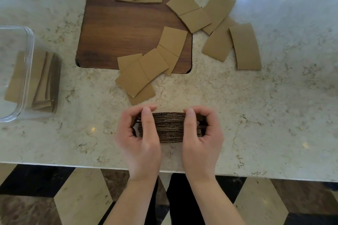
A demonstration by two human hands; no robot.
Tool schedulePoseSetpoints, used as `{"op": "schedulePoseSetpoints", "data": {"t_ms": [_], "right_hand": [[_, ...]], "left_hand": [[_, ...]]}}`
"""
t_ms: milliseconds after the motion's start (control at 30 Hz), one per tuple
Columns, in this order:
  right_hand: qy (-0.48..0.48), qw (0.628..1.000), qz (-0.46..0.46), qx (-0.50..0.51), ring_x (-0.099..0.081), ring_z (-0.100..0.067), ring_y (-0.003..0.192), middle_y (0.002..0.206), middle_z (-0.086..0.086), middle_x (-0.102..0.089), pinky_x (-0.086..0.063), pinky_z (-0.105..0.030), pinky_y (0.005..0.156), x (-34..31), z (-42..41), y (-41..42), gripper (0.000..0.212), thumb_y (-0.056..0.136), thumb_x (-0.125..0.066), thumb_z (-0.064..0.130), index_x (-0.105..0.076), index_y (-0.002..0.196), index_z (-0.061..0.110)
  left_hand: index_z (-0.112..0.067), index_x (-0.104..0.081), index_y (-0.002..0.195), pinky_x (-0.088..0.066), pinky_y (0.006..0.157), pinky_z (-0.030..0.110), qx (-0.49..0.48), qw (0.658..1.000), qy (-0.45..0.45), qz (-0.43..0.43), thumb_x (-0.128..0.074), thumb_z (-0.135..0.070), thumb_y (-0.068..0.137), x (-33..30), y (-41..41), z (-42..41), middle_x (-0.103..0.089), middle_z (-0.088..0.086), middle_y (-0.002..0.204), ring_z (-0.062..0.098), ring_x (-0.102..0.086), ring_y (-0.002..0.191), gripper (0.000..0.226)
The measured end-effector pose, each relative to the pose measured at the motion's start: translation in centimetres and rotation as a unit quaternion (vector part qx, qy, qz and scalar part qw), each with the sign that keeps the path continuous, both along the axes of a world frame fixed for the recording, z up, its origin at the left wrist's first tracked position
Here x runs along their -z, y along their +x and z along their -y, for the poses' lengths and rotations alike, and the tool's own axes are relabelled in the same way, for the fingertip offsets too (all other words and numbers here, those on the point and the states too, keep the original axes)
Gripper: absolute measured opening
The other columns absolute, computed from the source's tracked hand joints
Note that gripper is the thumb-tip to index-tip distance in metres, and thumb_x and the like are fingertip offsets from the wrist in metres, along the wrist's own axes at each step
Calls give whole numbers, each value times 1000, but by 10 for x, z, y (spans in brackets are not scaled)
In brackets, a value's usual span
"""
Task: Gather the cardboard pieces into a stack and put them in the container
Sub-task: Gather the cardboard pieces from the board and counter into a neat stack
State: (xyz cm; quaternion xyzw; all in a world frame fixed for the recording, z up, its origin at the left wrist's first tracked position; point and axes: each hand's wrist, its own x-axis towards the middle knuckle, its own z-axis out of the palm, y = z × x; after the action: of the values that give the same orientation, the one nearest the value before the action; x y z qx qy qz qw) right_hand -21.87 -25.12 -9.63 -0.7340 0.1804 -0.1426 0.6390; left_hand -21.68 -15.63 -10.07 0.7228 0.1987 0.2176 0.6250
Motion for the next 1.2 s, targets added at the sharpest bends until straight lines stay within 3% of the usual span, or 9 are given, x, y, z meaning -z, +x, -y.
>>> {"op": "schedulePoseSetpoints", "data": {"t_ms": [167, 367, 600, 633, 667, 767, 900, 1033, 1200], "right_hand": [[-32, 999, -12, 2, -62, -4, 77, 85, 7, -64, -48, -13, 69, 1, -5, 4, 8, 99, -57, 31, -62, 93, 32], [-31, 996, -73, -31, -65, -7, 76, 80, 6, -68, -52, -18, 64, -10, -3, 5, 10, 99, -59, 28, -66, 92, 25], [-205, 949, -207, -116, -64, -7, 89, 104, 4, -69, -54, -29, 79, -58, 31, 104, 44, 89, -60, 57, -69, 114, 22], [-237, 931, -242, -139, -63, -13, 91, 141, -18, -52, -53, -31, 78, -59, 23, 128, 57, 87, -62, 63, -66, 120, 17], [-277, 905, -273, -174, -62, -19, 101, 110, 9, -37, -52, -36, 82, -59, 12, 147, 67, 84, -63, 69, -60, 127, 17], [-454, 812, -218, -296, -34, -35, 146, 159, -12, -35, -34, -56, 113, -52, -22, 175, 104, 74, -76, 72, -36, 157, 23], [-508, 677, -103, -523, -20, -34, 149, 163, -3, -30, -25, -59, 112, -40, -33, 184, 93, 71, -88, 55, -45, 151, 38], [-546, 585, -47, -597, -17, -33, 152, 167, 2, -29, -24, -60, 113, -42, -36, 198, 89, 73, -91, 44, -46, 150, 41], [-640, 386, 68, -661, -28, -30, 141, 159, 3, -39, -32, -53, 105, -51, -55, 205, 97, 76, -91, 35, -36, 156, 41]], "left_hand": [[-11, -72, 114, -57, 88, 23, 30, 999, -23, -9, -53, -24, 105, 2, -15, -5, -77, -3, 113, 11, -73, 107, 24], [-44, -61, 96, -49, 69, 7, 3, 1000, 18, -24, -58, -31, 104, -1, -5, 5, -68, -26, 87, -7, -65, 80, 16], [-35, -63, 98, -46, 78, 12, 38, 997, 43, -55, -52, -35, 107, 5, -12, 2, -65, -20, 91, 0, -62, 84, 14], [-34, -63, 99, -46, 78, 11, 39, 997, 37, -61, -52, -36, 107, 4, -12, 2, -65, -22, 91, 0, -62, 85, 14], [-34, -63, 98, -46, 78, 10, 39, 996, 33, -67, -52, -37, 106, 3, -12, 3, -65, -24, 91, 0, -62, 85, 14], [-34, -63, 97, -46, 75, 8, 39, 996, 27, -80, -51, -41, 104, 1, -12, 3, -67, -23, 90, 1, -63, 85, 16], [-38, -61, 96, -44, 72, 6, 47, 994, 44, -92, -50, -43, 103, -3, -11, 2, -67, -17, 93, 0, -65, 84, 14], [-44, -58, 96, -44, 71, 6, 47, 993, 52, -92, -50, -43, 102, -3, -11, 0, -66, -18, 94, -3, -63, 83, 10], [-48, -57, 92, -44, 72, 9, 50, 992, 55, -100, -50, -46, 102, -3, -12, -1, -66, -21, 92, 3, -62, 84, 13]]}}
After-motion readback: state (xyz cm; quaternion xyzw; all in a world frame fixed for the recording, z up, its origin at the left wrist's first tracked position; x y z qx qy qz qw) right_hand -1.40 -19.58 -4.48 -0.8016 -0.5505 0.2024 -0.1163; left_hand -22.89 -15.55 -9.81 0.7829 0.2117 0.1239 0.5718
